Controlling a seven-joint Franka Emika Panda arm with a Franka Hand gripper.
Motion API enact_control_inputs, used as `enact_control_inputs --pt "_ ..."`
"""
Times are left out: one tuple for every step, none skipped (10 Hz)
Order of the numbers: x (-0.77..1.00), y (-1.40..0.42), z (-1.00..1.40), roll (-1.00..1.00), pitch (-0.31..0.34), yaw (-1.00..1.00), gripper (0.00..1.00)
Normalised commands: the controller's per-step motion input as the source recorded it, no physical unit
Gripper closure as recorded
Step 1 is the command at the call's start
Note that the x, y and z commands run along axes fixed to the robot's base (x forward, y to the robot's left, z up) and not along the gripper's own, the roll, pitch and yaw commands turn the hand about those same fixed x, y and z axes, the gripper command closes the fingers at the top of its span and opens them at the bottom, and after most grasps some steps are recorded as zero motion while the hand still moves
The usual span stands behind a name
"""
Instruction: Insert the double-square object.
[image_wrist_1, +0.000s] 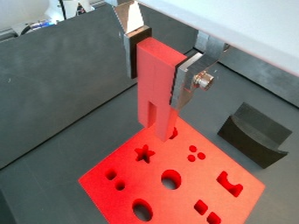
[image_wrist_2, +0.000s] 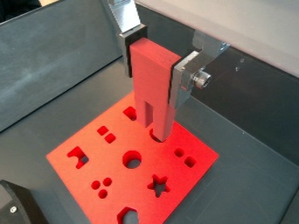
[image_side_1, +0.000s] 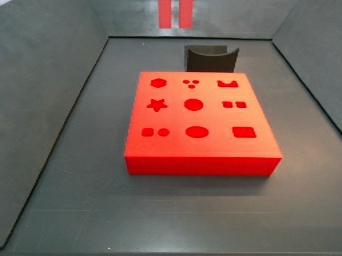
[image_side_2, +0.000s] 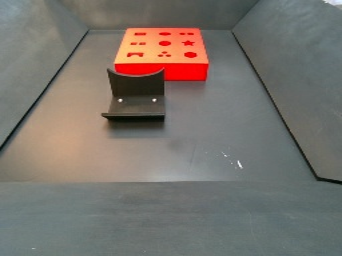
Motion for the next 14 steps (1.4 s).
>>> enact_control_inputs --pt "0.81 0.00 -0.82 0.04 0.010 0.00 1.00" --pt "0.95 0.00 -1.00 0.06 0.044 0.00 1.00" --pt "0.97 0.00 -1.00 0.00 0.037 0.00 1.00" --pt "1.00 0.06 -0.99 0.00 0.060 0.01 1.00" --pt "1.00 0.12 -0.73 -0.09 0.000 0.00 1.00" --pt "1.00 0.10 -0.58 -0.13 -0.091 0.00 1.00" --pt "1.00 0.12 -0.52 -0.14 -0.121 0.00 1.00" --pt "1.00 0.11 -0.40 -0.08 -0.084 0.00 1.00" --pt "1.00 0.06 -0.30 -0.04 -0.030 0.00 1.00" --pt "1.00 0.00 -0.13 0.00 0.000 0.00 1.00" --pt "1.00 -0.10 0.00 0.08 0.014 0.00 1.00" --pt "1.00 -0.03 0.00 0.32 0.117 0.00 1.00" --pt "1.00 -0.01 0.00 0.34 0.140 0.00 1.00" --pt "0.96 0.00 0.00 0.38 0.187 0.00 1.00"
